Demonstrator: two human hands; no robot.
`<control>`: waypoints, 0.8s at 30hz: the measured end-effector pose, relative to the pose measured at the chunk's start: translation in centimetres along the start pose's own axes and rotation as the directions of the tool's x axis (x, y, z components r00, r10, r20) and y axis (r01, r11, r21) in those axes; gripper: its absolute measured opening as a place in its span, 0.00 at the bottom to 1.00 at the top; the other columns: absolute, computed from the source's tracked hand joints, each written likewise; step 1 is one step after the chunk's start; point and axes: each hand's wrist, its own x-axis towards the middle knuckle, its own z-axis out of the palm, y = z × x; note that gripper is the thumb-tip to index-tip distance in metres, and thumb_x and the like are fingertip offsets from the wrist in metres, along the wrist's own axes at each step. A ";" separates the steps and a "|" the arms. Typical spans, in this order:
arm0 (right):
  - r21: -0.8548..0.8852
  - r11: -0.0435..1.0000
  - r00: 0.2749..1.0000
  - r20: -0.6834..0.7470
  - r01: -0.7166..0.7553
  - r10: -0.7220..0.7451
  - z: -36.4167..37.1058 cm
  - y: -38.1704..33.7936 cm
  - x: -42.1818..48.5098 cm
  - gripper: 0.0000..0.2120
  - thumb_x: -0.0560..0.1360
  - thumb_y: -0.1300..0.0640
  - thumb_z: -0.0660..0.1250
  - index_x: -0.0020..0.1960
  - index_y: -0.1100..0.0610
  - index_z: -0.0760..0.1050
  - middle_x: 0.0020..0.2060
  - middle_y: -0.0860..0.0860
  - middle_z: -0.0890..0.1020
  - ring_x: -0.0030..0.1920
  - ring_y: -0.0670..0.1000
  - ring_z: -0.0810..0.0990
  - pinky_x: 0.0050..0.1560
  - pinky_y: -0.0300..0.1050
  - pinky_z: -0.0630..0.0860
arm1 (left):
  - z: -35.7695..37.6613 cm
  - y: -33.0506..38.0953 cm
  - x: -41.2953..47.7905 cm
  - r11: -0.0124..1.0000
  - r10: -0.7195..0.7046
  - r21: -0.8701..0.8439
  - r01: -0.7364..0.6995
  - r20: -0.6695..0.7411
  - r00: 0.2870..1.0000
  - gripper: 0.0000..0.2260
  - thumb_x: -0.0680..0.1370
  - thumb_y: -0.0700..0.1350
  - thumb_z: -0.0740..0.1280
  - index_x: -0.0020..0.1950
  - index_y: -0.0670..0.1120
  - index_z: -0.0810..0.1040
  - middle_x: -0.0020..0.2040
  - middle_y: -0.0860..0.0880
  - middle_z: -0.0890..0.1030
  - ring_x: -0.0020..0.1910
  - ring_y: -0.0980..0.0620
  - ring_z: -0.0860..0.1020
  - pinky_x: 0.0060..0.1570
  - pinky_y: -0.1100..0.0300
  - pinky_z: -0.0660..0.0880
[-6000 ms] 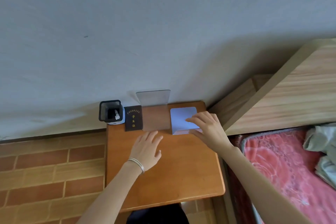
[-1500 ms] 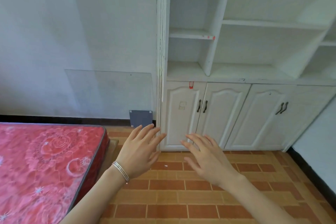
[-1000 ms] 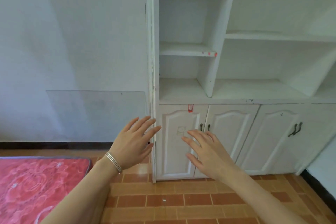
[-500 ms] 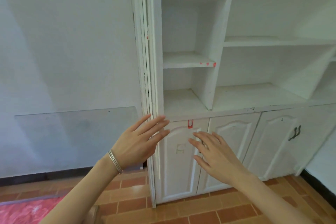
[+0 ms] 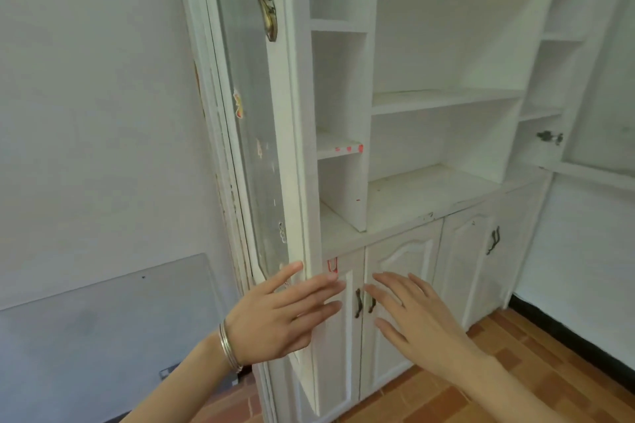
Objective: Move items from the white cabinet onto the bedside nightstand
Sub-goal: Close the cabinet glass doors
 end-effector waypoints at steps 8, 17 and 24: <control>-0.097 0.989 0.993 0.006 -0.113 0.114 -0.8 0.6 -1.4 0.21 0.77 0.45 0.53 0.66 0.51 0.70 0.63 0.50 0.75 0.62 0.50 0.73 0.62 0.54 0.71 | 2.4 0.1 1.7 0.998 0.014 -0.065 -0.023 -0.129 0.992 0.19 0.79 0.46 0.52 0.61 0.49 0.79 0.72 0.49 0.65 0.75 0.50 0.56 0.73 0.47 0.46; -0.163 0.969 0.980 0.035 -0.185 0.194 -1.1 1.8 -2.6 0.22 0.78 0.45 0.53 0.67 0.52 0.69 0.64 0.51 0.74 0.63 0.51 0.72 0.63 0.53 0.69 | 5.5 0.9 4.5 0.995 -0.010 -0.094 -0.015 -0.259 0.966 0.18 0.78 0.46 0.54 0.59 0.48 0.80 0.69 0.49 0.69 0.75 0.49 0.56 0.73 0.46 0.46; -0.171 0.968 0.978 0.058 -0.186 0.198 0.0 3.8 -1.9 0.22 0.78 0.45 0.52 0.68 0.52 0.69 0.64 0.51 0.74 0.63 0.51 0.72 0.64 0.53 0.67 | 7.2 1.1 6.5 0.994 -0.012 -0.106 -0.022 -0.305 0.952 0.17 0.76 0.46 0.56 0.58 0.49 0.81 0.69 0.50 0.70 0.74 0.50 0.58 0.73 0.47 0.44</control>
